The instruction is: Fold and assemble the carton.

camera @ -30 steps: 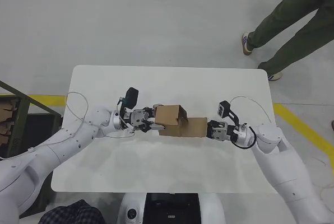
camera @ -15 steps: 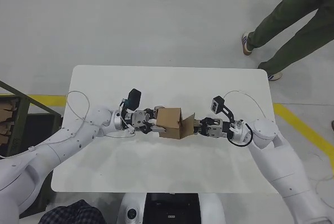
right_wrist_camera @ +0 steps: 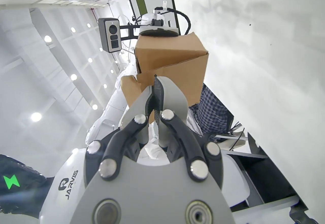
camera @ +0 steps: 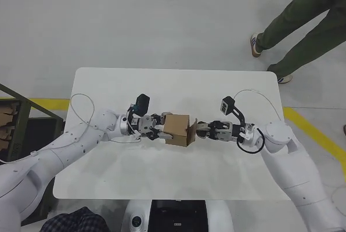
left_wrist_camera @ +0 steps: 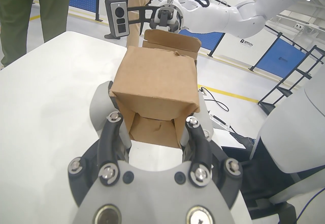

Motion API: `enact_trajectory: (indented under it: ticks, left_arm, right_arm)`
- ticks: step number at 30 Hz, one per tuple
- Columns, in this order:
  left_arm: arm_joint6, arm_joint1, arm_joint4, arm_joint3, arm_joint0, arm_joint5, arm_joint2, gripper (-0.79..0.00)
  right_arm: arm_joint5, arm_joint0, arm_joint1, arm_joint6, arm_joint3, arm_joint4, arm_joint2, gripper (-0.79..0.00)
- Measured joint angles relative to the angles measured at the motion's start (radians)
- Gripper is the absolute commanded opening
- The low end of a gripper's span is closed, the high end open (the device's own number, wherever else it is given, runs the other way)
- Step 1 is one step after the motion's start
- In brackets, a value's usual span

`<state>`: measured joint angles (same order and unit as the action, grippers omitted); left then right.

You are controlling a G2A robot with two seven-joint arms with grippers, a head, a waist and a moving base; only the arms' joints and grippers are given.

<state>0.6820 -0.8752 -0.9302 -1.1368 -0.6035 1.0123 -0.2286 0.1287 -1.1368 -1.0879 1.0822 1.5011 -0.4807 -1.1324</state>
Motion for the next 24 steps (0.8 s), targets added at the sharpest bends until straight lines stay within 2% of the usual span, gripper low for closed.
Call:
enact_trajectory:
  ticks: [2,7,9,24]
  left_arm:
    - [-0.018,-0.003,0.005,0.001,0.001,0.000,-0.005,-0.406]
    - [-0.053,-0.011,0.014,0.001,-0.007,0.000,-0.024,-0.406]
    - [-0.066,-0.013,0.016,0.001,-0.010,0.000,-0.033,-0.406]
    - [-0.127,-0.023,0.031,-0.007,-0.032,0.000,-0.075,-0.403]
  right_arm:
    - [0.014,-0.009,0.004,-0.005,0.023,0.023,-0.005,-0.779]
    - [0.036,-0.021,0.009,-0.012,0.065,0.056,-0.005,-0.640]
    - [0.041,-0.021,0.010,-0.015,0.071,0.061,-0.004,-0.610]
    - [0.037,-0.006,0.011,-0.022,0.042,0.048,-0.002,-0.603]
